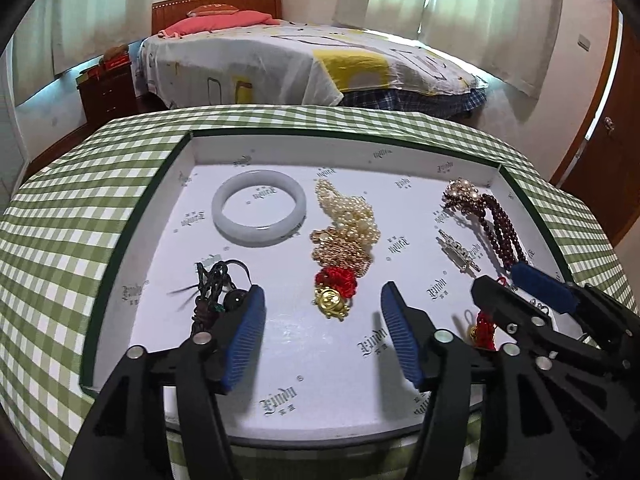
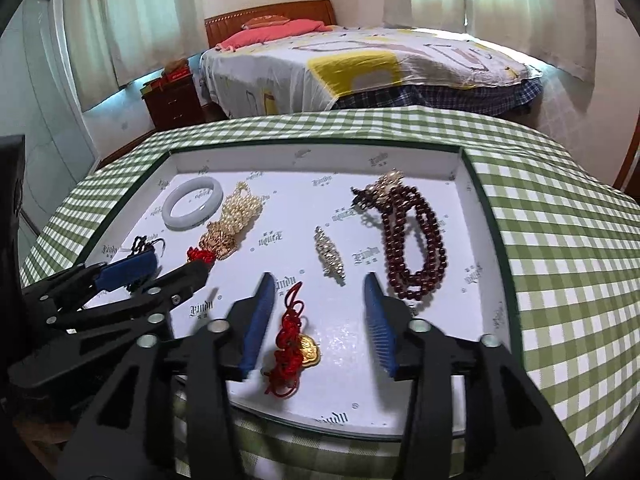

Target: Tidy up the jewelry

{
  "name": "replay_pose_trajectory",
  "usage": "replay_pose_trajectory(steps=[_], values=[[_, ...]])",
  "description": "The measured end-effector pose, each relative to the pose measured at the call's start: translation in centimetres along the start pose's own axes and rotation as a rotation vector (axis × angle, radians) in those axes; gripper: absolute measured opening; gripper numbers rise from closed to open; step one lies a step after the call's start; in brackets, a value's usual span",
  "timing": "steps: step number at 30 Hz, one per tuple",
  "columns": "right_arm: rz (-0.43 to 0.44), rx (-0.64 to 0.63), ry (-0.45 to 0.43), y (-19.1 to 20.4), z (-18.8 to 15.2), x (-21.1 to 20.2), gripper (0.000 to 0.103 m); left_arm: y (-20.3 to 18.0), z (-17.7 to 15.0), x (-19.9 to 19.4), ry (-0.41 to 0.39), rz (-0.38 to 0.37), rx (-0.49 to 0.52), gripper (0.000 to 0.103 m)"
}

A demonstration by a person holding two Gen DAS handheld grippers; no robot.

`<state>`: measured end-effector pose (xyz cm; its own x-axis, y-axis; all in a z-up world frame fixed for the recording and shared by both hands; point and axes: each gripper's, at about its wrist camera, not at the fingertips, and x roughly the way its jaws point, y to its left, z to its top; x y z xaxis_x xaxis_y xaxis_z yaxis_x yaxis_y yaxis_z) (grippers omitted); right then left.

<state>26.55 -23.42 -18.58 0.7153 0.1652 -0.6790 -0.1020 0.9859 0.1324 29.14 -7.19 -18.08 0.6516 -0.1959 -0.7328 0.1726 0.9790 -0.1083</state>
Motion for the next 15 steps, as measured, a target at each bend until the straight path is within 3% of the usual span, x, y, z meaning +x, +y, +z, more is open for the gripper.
replay_pose_trajectory(steps=[4,7,15], values=[[-0.014,0.000,-0.015,0.0,0.0,-0.7,0.059,0.2,0.1,-0.8,-0.029,0.057,0.007,0.079],[-0.018,-0.001,-0.013,0.0,-0.1,-1.0,0.063,0.2,0.1,-1.0,-0.038,0.080,0.023,0.079],[-0.033,0.000,-0.042,0.0,-0.1,-2.8,0.067,0.2,0.3,-1.9,-0.038,0.048,0.011,0.079]])
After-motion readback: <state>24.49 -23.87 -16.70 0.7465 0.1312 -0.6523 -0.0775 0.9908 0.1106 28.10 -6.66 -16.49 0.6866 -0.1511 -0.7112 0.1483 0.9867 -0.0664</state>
